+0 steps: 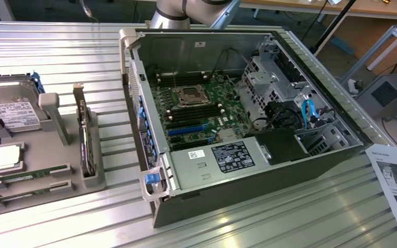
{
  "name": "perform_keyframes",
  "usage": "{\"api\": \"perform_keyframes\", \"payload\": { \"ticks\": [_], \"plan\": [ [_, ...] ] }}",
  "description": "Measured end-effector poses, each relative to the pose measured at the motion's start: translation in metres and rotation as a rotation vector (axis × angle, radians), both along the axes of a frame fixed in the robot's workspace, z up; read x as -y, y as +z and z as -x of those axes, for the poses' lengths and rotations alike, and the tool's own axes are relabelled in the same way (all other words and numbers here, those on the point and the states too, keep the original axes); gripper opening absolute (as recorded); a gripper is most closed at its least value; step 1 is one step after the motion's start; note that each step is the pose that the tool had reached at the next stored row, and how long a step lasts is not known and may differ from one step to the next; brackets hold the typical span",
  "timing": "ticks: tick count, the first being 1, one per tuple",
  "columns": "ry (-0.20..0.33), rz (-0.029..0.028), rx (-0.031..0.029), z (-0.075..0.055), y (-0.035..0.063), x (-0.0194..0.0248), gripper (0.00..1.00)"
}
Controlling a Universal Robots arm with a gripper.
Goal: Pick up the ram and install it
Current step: 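Pick up the ram and move it above insertion slot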
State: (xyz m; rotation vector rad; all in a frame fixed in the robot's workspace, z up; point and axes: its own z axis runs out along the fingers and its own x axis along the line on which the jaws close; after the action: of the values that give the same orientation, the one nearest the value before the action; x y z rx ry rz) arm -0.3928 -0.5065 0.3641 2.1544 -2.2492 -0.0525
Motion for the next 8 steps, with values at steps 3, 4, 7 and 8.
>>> {"api": "perform_keyframes", "payload": {
  "ticks": [3,4,7,8],
  "plan": [
    [0.000,0.0001,0.0000,0.0000,-0.0028,0.0001,0.30],
    [0.000,0.0000,0.0000,0.0000,-0.0040,0.0002,0.30],
    [0.000,0.0000,0.0000,0.0000,-0.0073,0.0003,0.30],
    [0.000,0.0000,0.0001,0.0000,-0.0082,0.0004,0.30]
  ]
}}
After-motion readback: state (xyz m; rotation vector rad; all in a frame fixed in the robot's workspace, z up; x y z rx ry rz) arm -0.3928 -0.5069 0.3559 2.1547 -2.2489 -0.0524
